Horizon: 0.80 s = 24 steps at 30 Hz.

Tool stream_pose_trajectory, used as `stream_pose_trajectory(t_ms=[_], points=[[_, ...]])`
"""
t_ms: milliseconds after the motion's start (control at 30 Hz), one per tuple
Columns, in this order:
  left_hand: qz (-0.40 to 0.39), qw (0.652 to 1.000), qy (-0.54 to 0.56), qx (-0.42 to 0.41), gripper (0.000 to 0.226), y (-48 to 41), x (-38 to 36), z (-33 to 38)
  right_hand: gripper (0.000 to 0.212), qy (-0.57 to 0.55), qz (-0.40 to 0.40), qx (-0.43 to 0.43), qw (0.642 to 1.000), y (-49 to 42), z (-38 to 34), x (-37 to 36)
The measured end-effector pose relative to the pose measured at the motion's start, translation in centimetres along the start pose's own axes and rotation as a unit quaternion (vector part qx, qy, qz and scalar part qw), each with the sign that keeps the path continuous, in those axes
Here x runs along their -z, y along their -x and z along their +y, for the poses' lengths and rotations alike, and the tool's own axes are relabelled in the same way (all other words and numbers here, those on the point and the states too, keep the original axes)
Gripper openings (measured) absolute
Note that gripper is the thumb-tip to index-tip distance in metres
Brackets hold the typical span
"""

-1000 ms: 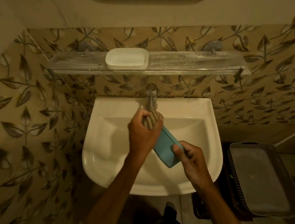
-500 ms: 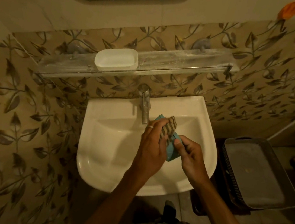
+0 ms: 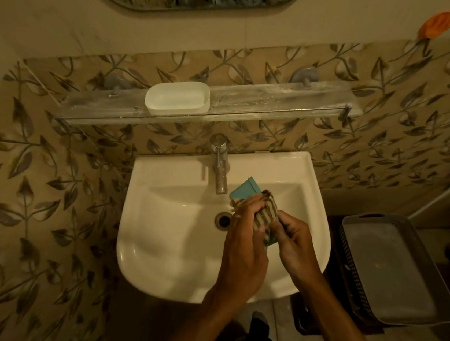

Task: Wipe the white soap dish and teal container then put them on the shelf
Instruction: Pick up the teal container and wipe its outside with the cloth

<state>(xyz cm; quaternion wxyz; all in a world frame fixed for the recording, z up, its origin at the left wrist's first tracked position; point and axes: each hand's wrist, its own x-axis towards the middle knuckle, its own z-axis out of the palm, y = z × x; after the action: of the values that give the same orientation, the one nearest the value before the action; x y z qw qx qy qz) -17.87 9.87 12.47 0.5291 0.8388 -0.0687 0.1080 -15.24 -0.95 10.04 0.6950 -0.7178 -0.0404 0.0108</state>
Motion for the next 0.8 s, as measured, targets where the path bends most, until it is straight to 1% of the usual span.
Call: stream_pose_trajectory(t_ms=[33,167,267,333,400,500,567,600,700,800], points=[[-0.002,1.0,-0.014,0.012,0.038,-0.4,0.1,-0.3,0.025,0.0,-0.001,-0.002,1.0,0.3,0.2,-0.1],[0.008,0.992,-0.081,0.097,0.036,-4.6,1.7,-2.4,0.035,-0.004,-0.007,0.026,1.0,1.1,0.2,-0.7],[0.005,0.986,-0.1,0.136,0.035,-7.2,3.0,-3.2,0.04,-0.005,-0.008,0.045,0.999,1.5,0.3,-0.7],[0.003,0.986,-0.103,0.13,0.035,-6.9,2.9,-2.9,0.04,-0.012,0.001,0.043,0.999,1.4,0.4,-0.6],[0.004,0.99,-0.09,0.104,0.034,-4.9,1.8,-2.0,0.036,-0.014,0.004,0.035,0.999,1.1,0.3,-0.5],[0.001,0.999,-0.043,0.018,0.038,-0.9,0.0,0.5,0.025,-0.028,0.015,0.018,0.999,0.8,0.1,-0.1],[0.013,0.998,-0.037,-0.04,0.042,0.5,-0.6,1.2,0.026,-0.045,0.017,0.018,0.999,1.0,0.1,0.0],[0.016,0.998,-0.039,-0.051,0.041,0.4,-0.6,1.1,0.025,-0.048,0.015,0.018,0.999,1.1,0.0,0.0],[0.022,0.996,-0.071,-0.044,0.041,-1.4,0.2,0.6,0.029,-0.047,0.011,0.02,0.999,1.3,-0.3,-0.2],[0.038,0.995,-0.094,0.025,0.038,-4.2,1.7,-0.4,0.037,-0.043,0.002,0.038,0.998,1.4,-0.5,-0.2]])
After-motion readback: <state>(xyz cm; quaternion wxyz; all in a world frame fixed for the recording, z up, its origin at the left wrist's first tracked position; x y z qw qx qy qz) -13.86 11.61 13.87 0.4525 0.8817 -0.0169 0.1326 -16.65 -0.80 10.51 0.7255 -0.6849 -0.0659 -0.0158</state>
